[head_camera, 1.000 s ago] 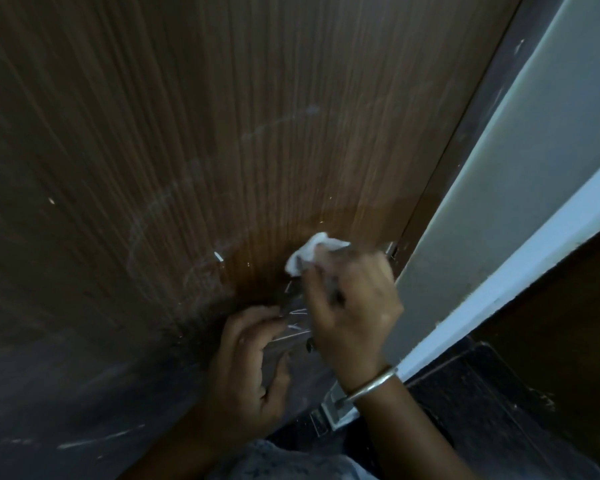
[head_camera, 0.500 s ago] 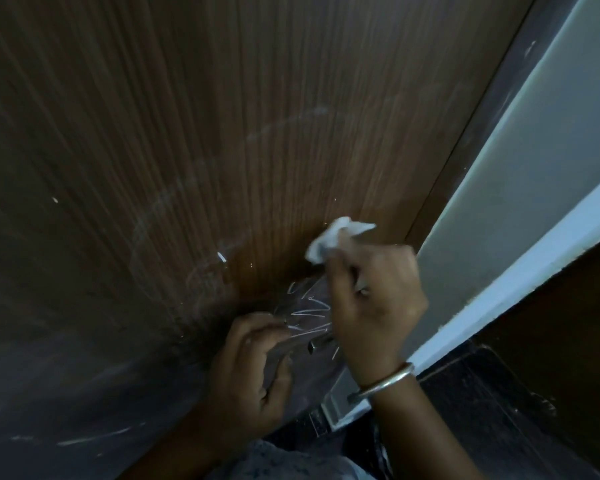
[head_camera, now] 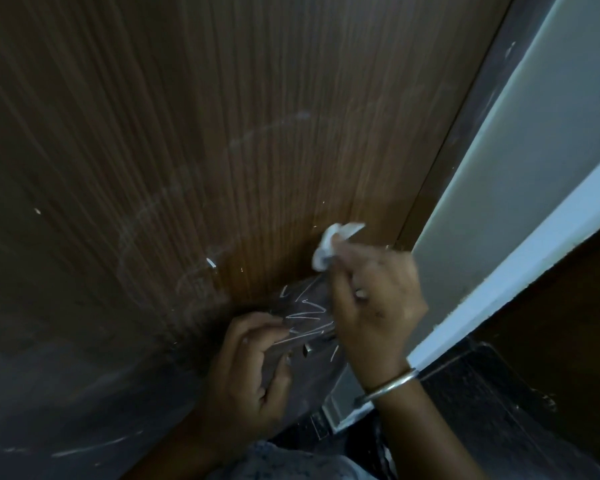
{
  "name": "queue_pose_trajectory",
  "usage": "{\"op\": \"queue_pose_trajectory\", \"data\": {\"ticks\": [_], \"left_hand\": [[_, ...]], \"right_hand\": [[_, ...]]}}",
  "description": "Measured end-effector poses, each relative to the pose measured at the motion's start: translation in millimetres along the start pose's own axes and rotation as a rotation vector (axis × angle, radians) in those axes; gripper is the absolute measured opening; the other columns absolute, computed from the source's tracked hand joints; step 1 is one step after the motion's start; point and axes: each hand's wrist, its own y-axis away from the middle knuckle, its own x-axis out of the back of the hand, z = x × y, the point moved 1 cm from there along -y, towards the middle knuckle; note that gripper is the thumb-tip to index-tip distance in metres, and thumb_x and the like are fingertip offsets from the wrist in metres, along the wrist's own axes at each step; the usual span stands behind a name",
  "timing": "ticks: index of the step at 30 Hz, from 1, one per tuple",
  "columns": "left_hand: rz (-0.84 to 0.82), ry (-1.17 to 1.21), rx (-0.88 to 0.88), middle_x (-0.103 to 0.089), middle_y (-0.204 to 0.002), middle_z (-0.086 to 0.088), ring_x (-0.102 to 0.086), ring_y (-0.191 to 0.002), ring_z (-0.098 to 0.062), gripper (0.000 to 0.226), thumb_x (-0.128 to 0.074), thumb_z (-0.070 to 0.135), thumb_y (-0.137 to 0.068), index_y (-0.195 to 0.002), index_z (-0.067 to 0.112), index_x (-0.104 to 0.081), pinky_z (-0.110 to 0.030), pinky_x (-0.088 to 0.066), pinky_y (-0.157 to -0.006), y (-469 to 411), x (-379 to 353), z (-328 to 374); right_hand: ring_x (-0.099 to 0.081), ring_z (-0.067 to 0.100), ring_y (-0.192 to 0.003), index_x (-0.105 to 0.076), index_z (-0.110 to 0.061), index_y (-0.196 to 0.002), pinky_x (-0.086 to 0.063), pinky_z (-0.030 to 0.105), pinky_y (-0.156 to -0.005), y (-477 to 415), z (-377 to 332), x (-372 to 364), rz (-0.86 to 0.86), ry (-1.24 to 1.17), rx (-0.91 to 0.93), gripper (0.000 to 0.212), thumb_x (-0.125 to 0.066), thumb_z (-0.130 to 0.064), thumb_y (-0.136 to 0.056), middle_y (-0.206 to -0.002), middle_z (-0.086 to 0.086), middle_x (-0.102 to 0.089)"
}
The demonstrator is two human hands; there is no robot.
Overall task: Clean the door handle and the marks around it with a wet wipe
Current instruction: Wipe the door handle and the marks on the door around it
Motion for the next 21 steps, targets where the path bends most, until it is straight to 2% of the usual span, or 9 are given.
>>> {"op": "queue_pose_trajectory", "data": {"ticks": [3, 5, 7, 9, 10, 12, 14, 17, 21], "left_hand": [[-0.003, -0.006, 0.003, -0.048, -0.107, 0.000, -0.048, -0.103, -0.005, 0.028, -0.054, 0.013, -0.076, -0.104, 0.010, -0.051, -0.010, -0.037, -0.094, -1, -1, 2], [0.012, -0.008, -0.013, -0.050, -0.106, 0.000, -0.050, -0.103, -0.007, 0.027, -0.055, 0.011, -0.077, -0.103, 0.008, -0.052, -0.014, -0.040, -0.093, 1, -2, 1], [0.020, -0.001, -0.013, -0.051, -0.104, -0.003, -0.052, -0.102, -0.009, 0.025, -0.056, 0.010, -0.077, -0.102, 0.007, -0.053, -0.016, -0.042, -0.093, 2, -2, 1], [0.013, 0.009, -0.011, -0.050, -0.105, -0.002, -0.052, -0.101, -0.010, 0.025, -0.056, 0.010, -0.077, -0.102, 0.006, -0.053, -0.016, -0.042, -0.093, 2, -2, 1], [0.008, 0.011, -0.010, -0.049, -0.106, -0.001, -0.052, -0.102, -0.010, 0.025, -0.056, 0.011, -0.077, -0.102, 0.006, -0.053, -0.016, -0.042, -0.093, 2, -3, 1], [-0.003, 0.012, -0.013, -0.048, -0.107, -0.001, -0.051, -0.102, -0.007, 0.025, -0.056, 0.011, -0.078, -0.102, 0.007, -0.053, -0.015, -0.041, -0.093, 2, -3, 1], [-0.013, 0.006, -0.016, -0.048, -0.107, -0.001, -0.050, -0.103, -0.004, 0.024, -0.056, 0.012, -0.078, -0.102, 0.007, -0.053, -0.014, -0.040, -0.093, 2, -3, 2], [-0.015, 0.001, -0.013, -0.051, -0.106, -0.003, -0.050, -0.103, -0.004, 0.024, -0.056, 0.011, -0.078, -0.102, 0.007, -0.053, -0.014, -0.041, -0.093, 4, -2, 2], [-0.005, 0.010, -0.016, -0.049, -0.106, -0.001, -0.051, -0.103, -0.004, 0.024, -0.056, 0.011, -0.078, -0.102, 0.007, -0.053, -0.015, -0.041, -0.093, 5, -2, 1]], "right_hand": [[-0.054, 0.015, -0.066, -0.074, -0.007, -0.085, -0.037, 0.023, -0.064, 14, 5, 2, -0.099, 0.087, 0.060, 0.013, -0.063, -0.013, -0.089, -0.076, 0.003, -0.069], [-0.054, 0.015, -0.066, -0.072, -0.010, -0.082, -0.040, 0.025, -0.064, 11, 23, 11, -0.086, 0.170, -0.095, 0.011, -0.065, -0.017, -0.086, -0.074, 0.003, -0.068], [-0.059, 0.015, -0.066, -0.073, -0.012, -0.084, -0.047, 0.025, -0.063, 2, 42, 21, -0.029, 0.170, -0.356, 0.010, -0.067, -0.020, -0.085, -0.074, -0.001, -0.069], [-0.065, 0.015, -0.067, -0.074, -0.016, -0.085, -0.048, 0.012, -0.065, -3, 55, 24, 0.008, 0.066, -0.553, 0.007, -0.069, -0.020, -0.084, -0.075, -0.009, -0.067], [-0.066, 0.014, -0.068, -0.074, -0.016, -0.086, -0.045, 0.005, -0.066, -4, 58, 23, 0.011, 0.038, -0.578, 0.006, -0.069, -0.019, -0.083, -0.076, -0.010, -0.068], [-0.066, 0.012, -0.070, -0.075, -0.014, -0.089, -0.044, 0.005, -0.068, -3, 60, 24, -0.014, 0.084, -0.478, 0.008, -0.069, -0.017, -0.083, -0.081, -0.004, -0.072], [-0.063, 0.017, -0.069, -0.074, -0.009, -0.092, -0.043, 0.017, -0.070, -1, 61, 27, -0.063, 0.239, -0.240, 0.011, -0.068, -0.013, -0.084, -0.082, 0.005, -0.073], [-0.058, 0.023, -0.071, -0.072, -0.006, -0.095, -0.039, 0.023, -0.070, 3, 69, 29, -0.084, 0.339, 0.061, 0.011, -0.065, -0.008, -0.088, -0.083, 0.010, -0.071], [-0.055, 0.021, -0.074, -0.071, -0.006, -0.093, -0.040, 0.024, -0.071, 15, 81, 25, -0.083, 0.278, 0.089, 0.016, -0.057, -0.011, -0.093, -0.086, 0.010, -0.070]]}}
